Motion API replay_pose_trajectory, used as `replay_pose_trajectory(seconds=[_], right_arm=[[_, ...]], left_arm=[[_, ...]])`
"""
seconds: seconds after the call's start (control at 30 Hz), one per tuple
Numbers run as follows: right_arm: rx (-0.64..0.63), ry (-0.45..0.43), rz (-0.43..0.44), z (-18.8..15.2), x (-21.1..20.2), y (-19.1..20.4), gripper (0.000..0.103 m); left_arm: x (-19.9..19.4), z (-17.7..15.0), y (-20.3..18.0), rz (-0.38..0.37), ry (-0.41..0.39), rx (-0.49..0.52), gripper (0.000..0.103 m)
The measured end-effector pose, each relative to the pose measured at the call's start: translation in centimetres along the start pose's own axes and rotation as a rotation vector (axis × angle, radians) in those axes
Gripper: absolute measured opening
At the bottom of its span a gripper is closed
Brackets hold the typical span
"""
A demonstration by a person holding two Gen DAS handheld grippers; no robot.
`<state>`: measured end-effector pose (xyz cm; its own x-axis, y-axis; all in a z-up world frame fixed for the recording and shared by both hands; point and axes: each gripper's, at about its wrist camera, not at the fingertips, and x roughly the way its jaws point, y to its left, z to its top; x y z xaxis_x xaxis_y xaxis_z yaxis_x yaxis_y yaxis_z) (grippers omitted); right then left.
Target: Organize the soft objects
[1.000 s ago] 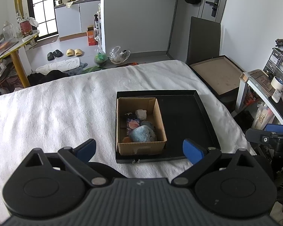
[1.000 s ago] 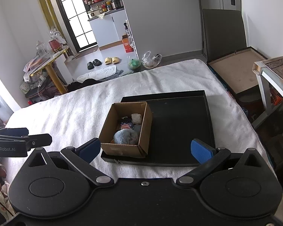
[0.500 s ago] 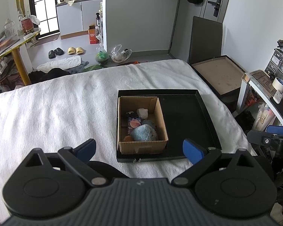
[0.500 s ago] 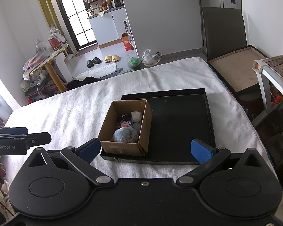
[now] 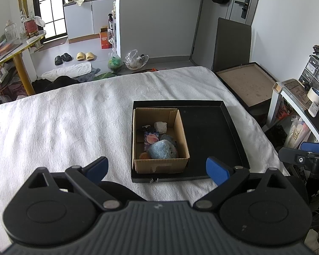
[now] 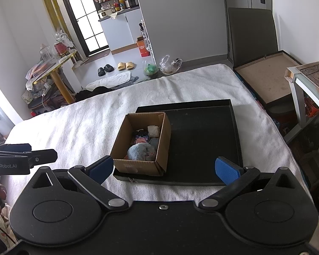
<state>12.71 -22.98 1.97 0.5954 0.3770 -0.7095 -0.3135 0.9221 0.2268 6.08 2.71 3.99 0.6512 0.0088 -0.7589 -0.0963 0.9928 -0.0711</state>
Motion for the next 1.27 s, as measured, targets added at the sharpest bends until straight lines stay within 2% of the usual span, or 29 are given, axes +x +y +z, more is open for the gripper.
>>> replay_pose_trajectory(seconds=[1.27], right_arm=[[0.009, 0.028, -0.001, -0.1, 1.1, -0.2, 0.103]], left_arm=[[1.2, -0.1, -0.3, -0.014, 0.003, 0.01, 0.098]])
